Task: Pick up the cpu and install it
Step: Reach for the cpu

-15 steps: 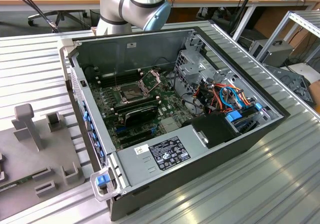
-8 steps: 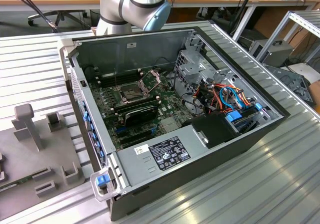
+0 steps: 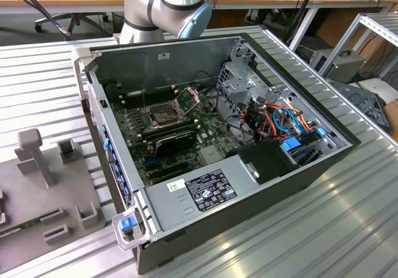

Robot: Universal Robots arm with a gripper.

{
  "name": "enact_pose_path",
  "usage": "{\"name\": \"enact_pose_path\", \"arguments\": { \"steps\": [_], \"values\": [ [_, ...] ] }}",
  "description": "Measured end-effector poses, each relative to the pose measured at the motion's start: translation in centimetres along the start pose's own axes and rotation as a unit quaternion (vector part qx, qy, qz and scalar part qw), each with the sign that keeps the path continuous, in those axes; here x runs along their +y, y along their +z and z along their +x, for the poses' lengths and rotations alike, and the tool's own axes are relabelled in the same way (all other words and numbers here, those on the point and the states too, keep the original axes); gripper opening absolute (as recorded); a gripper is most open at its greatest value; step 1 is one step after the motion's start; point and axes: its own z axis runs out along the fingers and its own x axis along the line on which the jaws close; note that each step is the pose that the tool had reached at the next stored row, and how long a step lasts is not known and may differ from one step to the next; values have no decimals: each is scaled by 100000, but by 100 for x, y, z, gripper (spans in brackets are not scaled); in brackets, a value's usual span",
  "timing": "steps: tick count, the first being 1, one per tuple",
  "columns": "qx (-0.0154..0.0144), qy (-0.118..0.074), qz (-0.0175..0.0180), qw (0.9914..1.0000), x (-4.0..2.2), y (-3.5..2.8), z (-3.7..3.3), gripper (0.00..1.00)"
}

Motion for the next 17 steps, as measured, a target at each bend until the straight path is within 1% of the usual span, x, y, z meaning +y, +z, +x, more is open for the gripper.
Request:
{"name": "enact_pose_path", "arguments": {
  "steps": [4,17],
  "values": [
    [-6,0,-2,100000,-5,0,64,11],
    [-5,-4,-2,100000,-13,-2,168,11]
  ]
}}
